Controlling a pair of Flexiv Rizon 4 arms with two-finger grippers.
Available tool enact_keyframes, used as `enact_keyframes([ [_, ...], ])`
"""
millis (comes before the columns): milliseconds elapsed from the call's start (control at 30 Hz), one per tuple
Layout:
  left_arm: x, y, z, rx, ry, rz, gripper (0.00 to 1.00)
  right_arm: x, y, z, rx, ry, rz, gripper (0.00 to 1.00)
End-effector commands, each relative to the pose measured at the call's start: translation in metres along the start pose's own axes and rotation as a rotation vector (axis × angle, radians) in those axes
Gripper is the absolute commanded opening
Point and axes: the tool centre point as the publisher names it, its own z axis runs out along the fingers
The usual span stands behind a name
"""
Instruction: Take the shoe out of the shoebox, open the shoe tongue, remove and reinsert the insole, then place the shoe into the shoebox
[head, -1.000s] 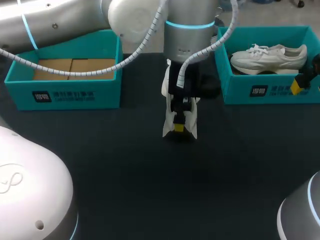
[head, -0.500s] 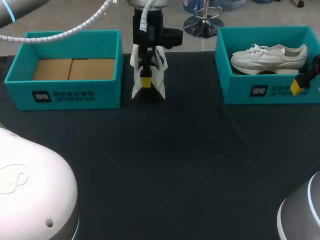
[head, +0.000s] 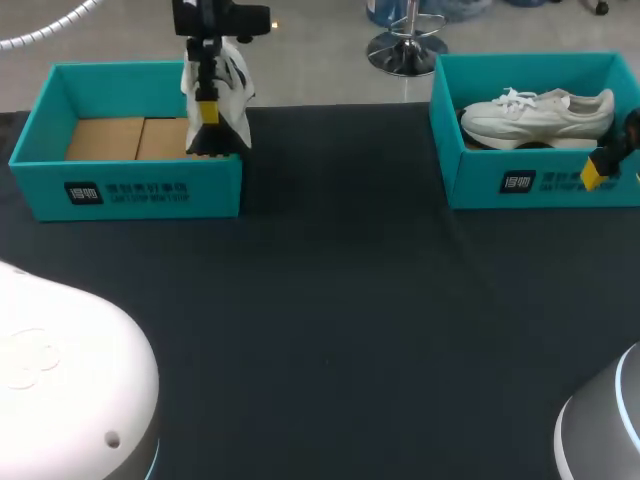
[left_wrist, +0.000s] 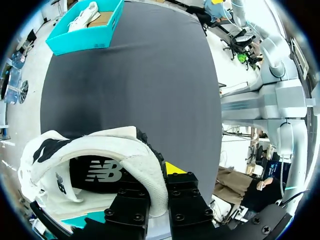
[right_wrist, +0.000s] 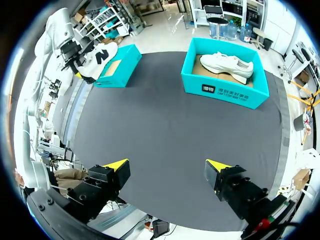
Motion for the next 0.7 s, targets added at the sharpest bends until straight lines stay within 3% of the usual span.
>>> enact_keyframes([
  [33,-0.017,0.048,-0.001,0.034,0.009,-0.015,0.00,0.000,0.003,0.000,0.007,0.001,0.001,1.00],
  [267,-0.042,0.088,0.001,0.032,0.028,0.015,0.00,0.000,0.003,0.000,0.007,0.001,0.001,1.00],
  [400,-0.049,0.108,0.004,-0.026,-0.001,0.036,0.00,0.000,0.003,0.000,0.007,0.001,0.001,1.00],
  [700,-0.067,0.157,0.011,-0.050,-0.010,0.010,0.00,0.000,0.003,0.000,0.007,0.001,0.001,1.00],
])
